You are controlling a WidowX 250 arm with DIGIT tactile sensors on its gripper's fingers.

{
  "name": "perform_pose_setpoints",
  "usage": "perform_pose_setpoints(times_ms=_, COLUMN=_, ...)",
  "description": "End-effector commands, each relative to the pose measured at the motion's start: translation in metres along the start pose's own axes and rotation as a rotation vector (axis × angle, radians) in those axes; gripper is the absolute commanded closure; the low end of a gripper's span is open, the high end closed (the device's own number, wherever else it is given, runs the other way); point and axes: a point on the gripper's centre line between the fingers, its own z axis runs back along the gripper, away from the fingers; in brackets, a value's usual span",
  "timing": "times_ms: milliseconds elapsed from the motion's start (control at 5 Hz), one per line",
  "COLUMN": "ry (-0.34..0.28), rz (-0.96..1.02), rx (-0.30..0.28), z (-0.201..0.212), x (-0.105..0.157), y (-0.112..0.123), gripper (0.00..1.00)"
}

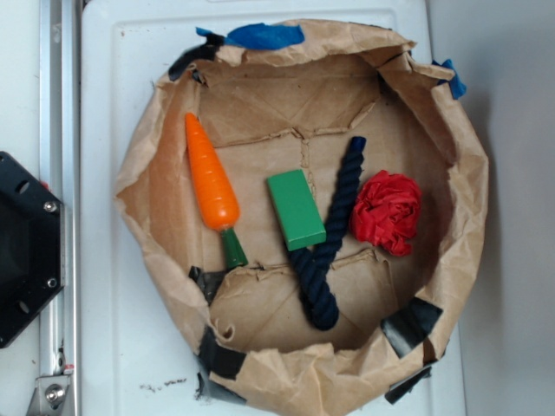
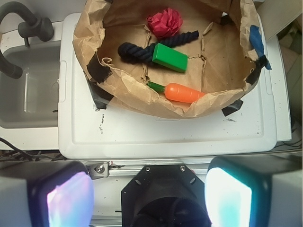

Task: Grab the carrot.

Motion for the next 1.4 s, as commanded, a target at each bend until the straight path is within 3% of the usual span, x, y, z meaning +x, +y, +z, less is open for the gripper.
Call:
perform_pose_setpoints(times_ms=0, ry=0.000, rz=0.000, rx=0.000, z=0.000, x=0.000, y=0.000, gripper=0.00)
perform_pose_setpoints(times_ms=400, ry=-0.022, rz=0.076, rx=0.048, z=-0.017, x=0.080, y=0.011, gripper=0.00)
perform_pose_setpoints(times_ms=600, ry=-0.041, rz=0.048, rx=0.041, z=-0.020, x=0.130, y=0.029, gripper=0.00)
perform_pose_setpoints(times_ms=800, ry=-0.118, rz=-0.087, rx=-0.080, z=-0.026, x=0.136, y=0.034, gripper=0.00)
perform_pose_setpoints(times_ms=1000, ry=-0.141, rz=-0.318, rx=-0.231, z=-0.039, x=0.130, y=0.047, gripper=0.00)
perform_pose_setpoints(times_ms=1200, ry=-0.126, rz=-0.574, rx=-0.231, z=-0.045, x=0.107, y=0.037, gripper=0.00)
